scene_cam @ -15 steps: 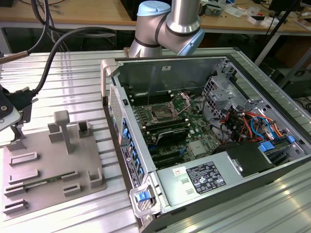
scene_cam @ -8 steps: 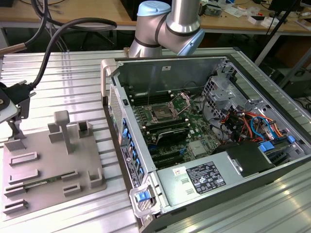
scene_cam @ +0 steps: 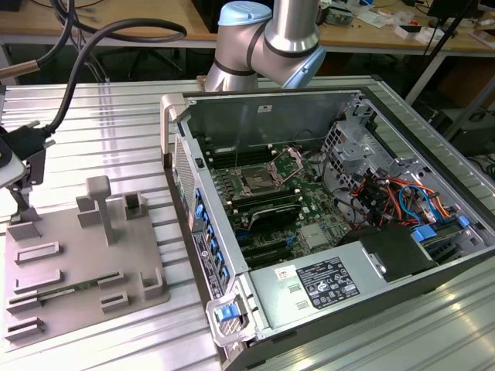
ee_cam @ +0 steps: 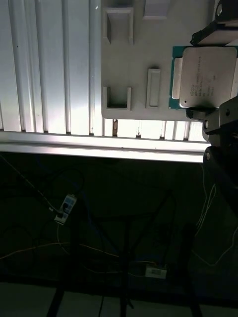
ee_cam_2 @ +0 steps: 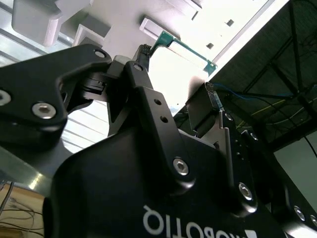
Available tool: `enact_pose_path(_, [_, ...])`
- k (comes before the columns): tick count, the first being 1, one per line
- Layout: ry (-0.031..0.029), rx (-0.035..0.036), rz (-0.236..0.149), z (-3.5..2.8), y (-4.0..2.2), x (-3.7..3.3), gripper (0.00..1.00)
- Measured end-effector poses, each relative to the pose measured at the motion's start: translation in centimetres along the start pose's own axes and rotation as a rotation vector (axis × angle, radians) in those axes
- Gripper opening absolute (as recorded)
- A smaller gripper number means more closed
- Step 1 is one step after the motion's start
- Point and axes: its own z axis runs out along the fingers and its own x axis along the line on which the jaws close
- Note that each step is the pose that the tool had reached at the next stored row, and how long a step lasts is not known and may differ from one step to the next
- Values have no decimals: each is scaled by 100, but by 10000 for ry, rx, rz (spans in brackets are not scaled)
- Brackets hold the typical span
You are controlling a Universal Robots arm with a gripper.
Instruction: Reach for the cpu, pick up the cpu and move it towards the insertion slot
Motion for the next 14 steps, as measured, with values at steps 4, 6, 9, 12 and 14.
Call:
enact_pose_path(4, [1, 1, 0, -6, 0, 0, 55])
enact_pose_path(6, [3, 1, 1, -18, 1, 0, 55])
enact_pose_path(9, [-1, -1, 0, -41, 2, 1, 55])
enact_pose_path(12, [0, 0, 1, -56, 4, 1, 55])
enact_pose_path(14, [1, 0, 1, -69, 5, 1, 55])
